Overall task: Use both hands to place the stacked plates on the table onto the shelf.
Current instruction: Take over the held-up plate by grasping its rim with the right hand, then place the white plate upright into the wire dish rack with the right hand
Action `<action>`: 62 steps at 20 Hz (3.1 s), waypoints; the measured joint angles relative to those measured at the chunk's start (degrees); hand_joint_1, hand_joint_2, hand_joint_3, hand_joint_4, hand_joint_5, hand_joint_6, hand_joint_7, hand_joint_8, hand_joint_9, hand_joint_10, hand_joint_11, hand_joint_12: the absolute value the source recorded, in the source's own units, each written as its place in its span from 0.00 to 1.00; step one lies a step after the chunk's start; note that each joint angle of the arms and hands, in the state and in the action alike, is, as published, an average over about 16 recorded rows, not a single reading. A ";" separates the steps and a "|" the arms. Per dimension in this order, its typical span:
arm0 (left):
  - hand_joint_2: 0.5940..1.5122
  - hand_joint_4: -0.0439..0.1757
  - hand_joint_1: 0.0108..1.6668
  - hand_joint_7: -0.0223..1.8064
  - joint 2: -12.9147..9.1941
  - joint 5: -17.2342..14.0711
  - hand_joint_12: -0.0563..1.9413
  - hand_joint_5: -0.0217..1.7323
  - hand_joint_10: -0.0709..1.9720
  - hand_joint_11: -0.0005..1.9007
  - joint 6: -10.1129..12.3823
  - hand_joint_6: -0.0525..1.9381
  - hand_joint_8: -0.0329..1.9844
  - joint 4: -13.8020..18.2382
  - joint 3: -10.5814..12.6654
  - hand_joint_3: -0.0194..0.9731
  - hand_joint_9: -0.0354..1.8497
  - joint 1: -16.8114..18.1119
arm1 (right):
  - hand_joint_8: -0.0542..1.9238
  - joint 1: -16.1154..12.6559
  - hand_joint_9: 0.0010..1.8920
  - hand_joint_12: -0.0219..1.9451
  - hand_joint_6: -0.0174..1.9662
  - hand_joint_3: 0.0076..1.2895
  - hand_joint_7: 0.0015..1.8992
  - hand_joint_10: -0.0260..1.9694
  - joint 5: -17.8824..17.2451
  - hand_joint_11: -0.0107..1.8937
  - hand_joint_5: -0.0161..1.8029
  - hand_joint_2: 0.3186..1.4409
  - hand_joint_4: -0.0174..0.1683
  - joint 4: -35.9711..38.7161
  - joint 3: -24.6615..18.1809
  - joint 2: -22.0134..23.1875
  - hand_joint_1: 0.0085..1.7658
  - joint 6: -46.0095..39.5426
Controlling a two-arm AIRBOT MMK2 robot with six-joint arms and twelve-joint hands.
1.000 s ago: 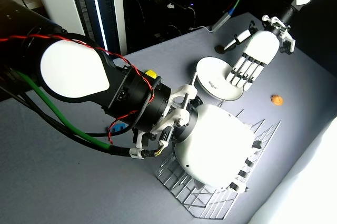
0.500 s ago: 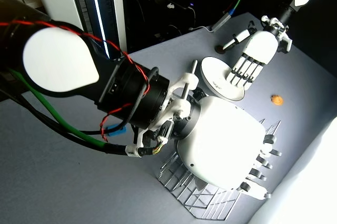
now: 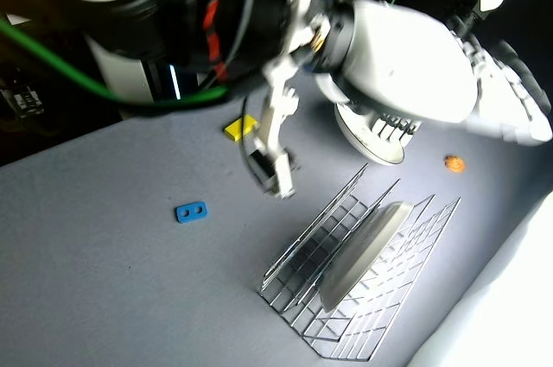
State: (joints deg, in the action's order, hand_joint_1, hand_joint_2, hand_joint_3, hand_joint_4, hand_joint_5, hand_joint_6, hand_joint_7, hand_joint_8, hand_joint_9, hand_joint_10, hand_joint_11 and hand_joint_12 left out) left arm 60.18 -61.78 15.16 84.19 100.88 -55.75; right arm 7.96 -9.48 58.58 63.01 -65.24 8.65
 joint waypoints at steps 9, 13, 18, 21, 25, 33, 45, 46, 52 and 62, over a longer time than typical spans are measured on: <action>0.62 0.17 0.01 0.02 0.13 -0.04 0.03 0.01 0.01 0.01 0.66 0.01 0.01 -0.79 0.01 0.02 0.01 -0.59 | 0.03 6.14 0.01 0.02 0.03 0.00 0.01 0.01 0.62 0.02 0.02 0.58 0.10 -9.92 -6.04 -4.09 0.57 21.05; 0.62 0.17 0.01 0.02 0.18 -0.07 0.03 0.01 0.01 0.01 0.67 0.01 0.01 -0.86 0.04 0.02 0.00 -0.62 | 0.03 9.68 0.01 0.02 0.03 0.00 0.01 0.01 1.80 0.02 0.02 0.58 0.11 -15.24 -5.00 -7.36 0.58 26.25; 0.62 0.17 0.01 0.02 0.26 -0.15 0.03 0.01 0.01 0.01 0.70 0.01 0.01 -0.88 0.14 0.02 0.00 -0.61 | 0.03 12.75 0.01 0.05 0.03 0.00 0.01 0.02 3.16 0.02 0.02 0.59 0.11 -18.21 -1.94 -11.90 0.60 29.78; 0.62 0.17 0.01 0.02 0.33 -0.22 0.03 0.01 0.01 0.01 0.72 0.01 0.01 -0.90 0.23 0.02 0.00 -0.60 | 0.03 14.03 0.01 0.08 0.03 0.00 0.01 0.02 3.46 0.02 0.02 0.59 0.11 -18.29 0.46 -14.87 0.60 30.24; 0.62 0.17 0.01 0.02 0.38 -0.32 0.03 0.01 0.01 0.01 0.75 0.01 0.01 -0.88 0.36 0.02 0.00 -0.58 | 0.03 15.40 0.01 0.12 0.03 0.00 0.01 0.01 3.60 0.02 0.02 0.60 0.11 -18.34 3.87 -18.44 0.60 31.05; 0.62 0.17 0.01 0.02 0.46 -0.44 0.03 0.01 0.01 0.01 0.79 0.01 0.01 -0.77 0.51 0.02 0.00 -0.50 | 0.03 17.07 0.01 0.16 0.03 0.00 0.01 0.01 2.94 0.01 0.02 0.63 0.11 -18.36 9.96 -24.76 0.61 32.69; 0.63 0.16 0.01 0.02 0.57 -0.57 0.03 0.00 0.01 0.01 1.02 0.01 0.01 -0.06 0.64 0.02 0.01 0.39 | 0.19 18.46 0.27 0.50 0.17 0.00 0.23 0.19 0.01 0.20 0.22 0.66 0.07 -18.28 14.63 -28.86 0.64 34.05; 0.63 0.17 0.01 0.02 0.60 -0.60 0.03 0.00 0.01 0.01 1.06 0.01 0.01 0.19 0.71 0.02 0.01 0.75 | 0.21 18.50 0.30 0.54 0.19 0.00 0.25 0.23 -0.22 0.22 0.24 0.65 0.06 -18.28 14.76 -28.93 0.64 34.09; 0.62 0.18 0.01 0.02 0.68 -0.87 0.03 0.01 0.02 0.01 1.40 0.02 0.01 2.88 1.24 0.02 0.01 5.37 | 0.35 18.54 0.46 0.66 0.32 0.00 0.37 0.46 -1.27 0.37 0.35 0.63 0.03 -18.33 14.93 -28.93 0.67 34.28; 0.62 0.21 0.01 0.02 -0.74 -1.65 0.04 0.02 0.04 0.01 1.83 0.03 0.01 8.43 1.94 0.02 0.03 20.05 | 0.45 17.42 0.49 0.68 0.40 0.00 0.41 0.64 0.13 0.39 0.38 0.62 0.03 -22.48 11.96 -26.26 0.69 34.25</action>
State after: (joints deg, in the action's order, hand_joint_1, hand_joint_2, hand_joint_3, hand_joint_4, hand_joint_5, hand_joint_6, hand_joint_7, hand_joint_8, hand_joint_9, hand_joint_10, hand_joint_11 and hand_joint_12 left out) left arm 59.44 -63.43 16.99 92.62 102.82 -35.71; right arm 25.39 -9.34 36.10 74.97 -91.51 42.90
